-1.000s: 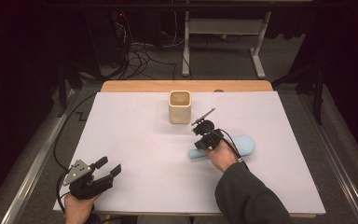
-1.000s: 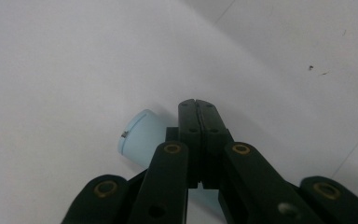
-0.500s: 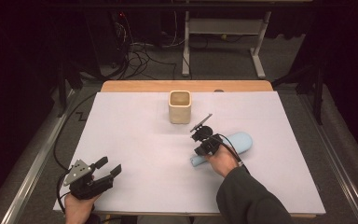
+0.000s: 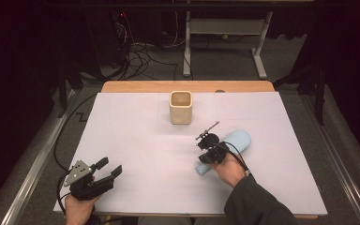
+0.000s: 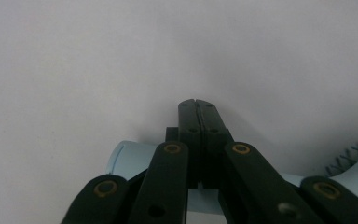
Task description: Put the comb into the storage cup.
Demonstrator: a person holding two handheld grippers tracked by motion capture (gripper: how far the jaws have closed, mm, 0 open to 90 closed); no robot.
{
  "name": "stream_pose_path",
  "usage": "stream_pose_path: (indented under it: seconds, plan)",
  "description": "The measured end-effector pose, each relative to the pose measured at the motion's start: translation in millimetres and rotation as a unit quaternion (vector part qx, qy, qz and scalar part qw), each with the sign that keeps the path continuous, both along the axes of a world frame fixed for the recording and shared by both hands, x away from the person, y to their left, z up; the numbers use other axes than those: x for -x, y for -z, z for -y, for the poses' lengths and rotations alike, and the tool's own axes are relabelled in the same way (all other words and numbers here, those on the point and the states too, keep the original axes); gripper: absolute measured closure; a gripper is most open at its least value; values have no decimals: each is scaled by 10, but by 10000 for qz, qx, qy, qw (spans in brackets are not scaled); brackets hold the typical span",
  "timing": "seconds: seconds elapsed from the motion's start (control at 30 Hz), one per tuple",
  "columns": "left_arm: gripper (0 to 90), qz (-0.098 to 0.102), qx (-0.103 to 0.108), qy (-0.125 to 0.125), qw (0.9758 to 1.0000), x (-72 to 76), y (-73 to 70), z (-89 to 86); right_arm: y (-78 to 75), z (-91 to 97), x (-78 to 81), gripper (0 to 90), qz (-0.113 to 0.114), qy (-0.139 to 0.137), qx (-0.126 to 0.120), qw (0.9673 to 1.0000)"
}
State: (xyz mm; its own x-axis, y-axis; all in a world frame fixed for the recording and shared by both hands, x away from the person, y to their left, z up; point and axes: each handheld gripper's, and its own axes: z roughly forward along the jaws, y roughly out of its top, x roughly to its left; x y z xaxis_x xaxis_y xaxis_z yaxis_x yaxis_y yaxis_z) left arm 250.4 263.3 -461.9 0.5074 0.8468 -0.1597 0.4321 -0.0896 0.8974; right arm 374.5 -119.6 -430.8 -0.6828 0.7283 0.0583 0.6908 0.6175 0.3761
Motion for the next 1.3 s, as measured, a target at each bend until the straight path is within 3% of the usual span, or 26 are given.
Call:
stream_pose_path:
  seconds: [0.47,0.73,1.3]
  plan:
    - [350,11,-3,9,10000,-2,2,4,3,122,176,900,78,-174,12,9998]
    - [349,8,2,1,10000,-2,1,2,0,217,264,900,85,-151,-47,9998]
    - [349,1,13,-15,10000,1,1,0,-19,389,411,900,158,-181,63,9997]
